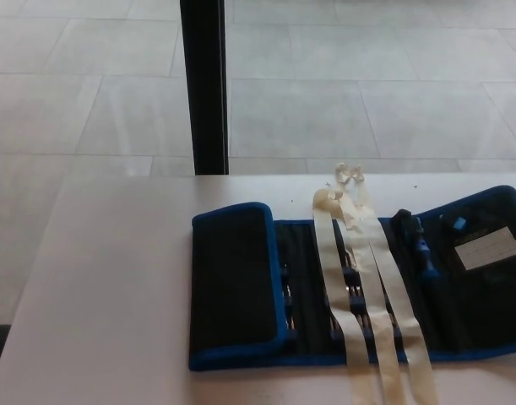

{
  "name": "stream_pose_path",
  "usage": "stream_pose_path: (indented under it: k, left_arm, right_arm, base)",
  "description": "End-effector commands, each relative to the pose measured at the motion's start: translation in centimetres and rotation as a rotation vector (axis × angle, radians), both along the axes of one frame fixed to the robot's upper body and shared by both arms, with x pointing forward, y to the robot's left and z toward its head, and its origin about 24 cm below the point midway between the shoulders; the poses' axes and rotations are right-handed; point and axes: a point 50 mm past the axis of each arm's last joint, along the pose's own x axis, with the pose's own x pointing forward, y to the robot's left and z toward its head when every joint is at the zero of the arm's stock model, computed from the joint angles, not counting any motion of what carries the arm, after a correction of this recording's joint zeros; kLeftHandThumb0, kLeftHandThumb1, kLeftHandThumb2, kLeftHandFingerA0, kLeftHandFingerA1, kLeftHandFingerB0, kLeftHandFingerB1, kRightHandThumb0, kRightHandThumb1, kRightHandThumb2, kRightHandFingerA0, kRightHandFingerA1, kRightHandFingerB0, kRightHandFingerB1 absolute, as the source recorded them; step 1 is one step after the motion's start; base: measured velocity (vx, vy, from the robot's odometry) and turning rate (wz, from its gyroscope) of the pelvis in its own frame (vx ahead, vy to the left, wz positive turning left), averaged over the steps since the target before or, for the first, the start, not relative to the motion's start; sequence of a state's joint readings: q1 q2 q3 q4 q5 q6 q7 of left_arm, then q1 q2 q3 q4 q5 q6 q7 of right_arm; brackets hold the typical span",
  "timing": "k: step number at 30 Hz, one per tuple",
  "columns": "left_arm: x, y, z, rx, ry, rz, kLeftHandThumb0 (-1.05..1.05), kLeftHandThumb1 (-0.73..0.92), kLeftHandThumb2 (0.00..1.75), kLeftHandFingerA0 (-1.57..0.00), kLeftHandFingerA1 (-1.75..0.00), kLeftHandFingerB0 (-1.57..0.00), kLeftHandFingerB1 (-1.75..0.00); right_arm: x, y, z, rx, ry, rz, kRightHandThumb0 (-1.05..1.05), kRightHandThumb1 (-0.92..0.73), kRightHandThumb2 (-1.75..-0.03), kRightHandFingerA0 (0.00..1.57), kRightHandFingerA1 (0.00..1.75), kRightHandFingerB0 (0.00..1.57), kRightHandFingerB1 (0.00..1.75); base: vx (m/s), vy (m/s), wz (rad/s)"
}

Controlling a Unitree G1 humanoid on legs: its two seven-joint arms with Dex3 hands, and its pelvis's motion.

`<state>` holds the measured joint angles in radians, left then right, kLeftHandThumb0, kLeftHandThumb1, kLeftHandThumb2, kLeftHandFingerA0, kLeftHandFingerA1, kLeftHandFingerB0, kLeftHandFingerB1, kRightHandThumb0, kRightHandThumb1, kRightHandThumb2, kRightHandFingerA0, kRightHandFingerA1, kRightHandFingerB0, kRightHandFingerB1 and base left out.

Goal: The robot uses its right hand to lift an edge of the toolkit kept in middle of the desk and make one fold in it

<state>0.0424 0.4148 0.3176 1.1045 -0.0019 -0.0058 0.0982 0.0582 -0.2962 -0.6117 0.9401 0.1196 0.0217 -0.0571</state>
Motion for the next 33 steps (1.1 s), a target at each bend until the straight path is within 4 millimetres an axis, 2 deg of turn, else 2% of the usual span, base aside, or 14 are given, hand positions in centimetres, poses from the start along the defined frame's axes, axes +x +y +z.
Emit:
stream_pose_path:
  k: [1,4,5,7,8,12,13,14,17,18,19,21,23,33]
  left_arm:
    - [-1.1,4.3,3.3,0.166,-0.211,0.400,-0.40,0.50,0.55,-0.75,-0.98,-0.47,-0.52]
    - [-1.1,4.3,3.3,0.166,-0.196,0.402,-0.42,0.50,0.54,-0.77,-0.94,-0.56,-0.54]
    - [-1.3,4.3,3.3,0.166,-0.196,0.401,-0.50,0.41,0.80,-0.77,-0.89,-0.55,-0.64]
    - [-1.4,4.4,3.3,0.156,-0.227,0.420,-0.40,0.50,0.55,-0.83,-1.03,-0.63,-0.58]
    - [-1.5,4.3,3.2,0.147,-0.241,0.430,-0.41,0.38,0.83,-0.78,-0.93,-0.54,-0.66]
    - [-1.6,4.4,3.2,0.142,-0.223,0.427,-0.55,0.42,0.81,-0.78,-0.89,-0.49,-0.61]
    - [-1.6,4.4,3.1,0.137,-0.220,0.431,-0.46,0.53,0.55,-0.74,-0.87,-0.49,-0.50]
    - [-1.6,4.4,3.1,0.136,-0.224,0.430,-0.48,0.40,0.84,-0.80,-0.89,-0.44,-0.61]
    - [-1.6,4.4,3.1,0.137,-0.214,0.430,-0.49,0.51,0.56,-0.76,-0.85,-0.54,-0.50]
    - [-1.5,4.3,3.1,0.133,-0.232,0.437,-0.50,0.42,0.84,-0.80,-0.87,-0.55,-0.64]
    - [-1.5,4.3,3.1,0.132,-0.236,0.434,-0.49,0.50,0.57,-0.75,-0.82,-0.61,-0.54]
    - [-1.6,4.3,3.0,0.094,-0.270,0.461,-0.46,0.53,0.56,-0.62,-0.74,-0.55,-0.52]
    - [-1.6,4.3,3.1,0.074,-0.292,0.440,-0.47,0.52,0.56,-0.67,-0.81,-0.63,-0.55]
    - [-1.5,4.2,2.9,0.043,-0.272,0.394,-0.58,0.58,0.57,-0.72,-0.72,-0.65,-0.54]
  right_arm:
    - [-2.2,-6.0,4.4,-0.017,-0.408,-0.678,-0.46,-0.58,-0.59,0.84,1.40,0.74,0.54]
    - [-2.2,-7.3,5.6,-0.074,-0.354,-0.723,-0.56,-0.66,-0.63,0.99,1.52,0.71,0.75]
    - [-2.2,-7.5,5.9,-0.047,-0.418,-0.782,-0.55,-0.66,-0.63,0.99,1.50,0.67,0.81]
    - [-2.0,-8.0,6.5,-0.048,-0.439,-0.776,-0.59,-0.73,-0.62,0.90,1.32,0.55,0.75]
    - [-1.5,-8.4,7.1,-0.034,-0.475,-0.796,-0.59,-0.76,-0.63,0.81,1.35,0.55,0.79]
    - [0.8,-9.2,9.2,-0.025,-0.602,-0.788,-0.60,-0.81,-0.64,0.45,0.96,0.27,0.49]
    - [1.6,-9.3,9.9,-0.037,-0.632,-0.774,-0.59,-0.82,-0.64,0.40,0.82,0.34,0.45]
    - [2.2,-9.4,10.4,-0.039,-0.643,-0.768,-0.62,-0.81,-0.64,0.44,0.72,0.35,0.53]
    - [4.0,-9.6,11.9,-0.046,-0.700,-0.748,-0.62,-0.81,-0.64,0.47,0.73,0.45,0.71]
    - [4.6,-9.6,12.4,-0.038,-0.739,-0.746,-0.63,-0.80,-0.64,0.48,0.76,0.44,0.65]
    - [5.4,-9.5,13.2,-0.040,-0.776,-0.702,-0.63,-0.83,-0.66,0.57,1.01,0.46,1.11]
    - [6.4,-9.4,14.2,-0.038,-0.836,-0.689,-0.63,-0.80,-0.65,0.82,1.20,0.62,1.08]
    - [9.4,-8.7,16.6,-0.076,-0.890,-0.558,-0.65,-0.79,-0.64,0.46,0.48,0.39,0.40]
    - [15.0,-2.4,20.4,-0.106,-1.025,0.036,-0.77,-0.84,-0.65,0.20,0.51,0.21,0.40]
  base:
    - [0.00,0.000,0.00]
    - [0.00,0.000,0.00]
    - [0.00,0.000,0.00]
    - [0.00,0.000,0.00]
    - [0.00,0.000,0.00]
    - [0.00,0.000,0.00]
    - [0.00,0.000,0.00]
    - [0.00,0.000,0.00]
    - [0.00,0.000,0.00]
    - [0.00,0.000,0.00]
    - [0.00,0.000,0.00]
    - [0.00,0.000,0.00]
    - [0.00,0.000,0.00]
    - [0.00,0.000,0.03]
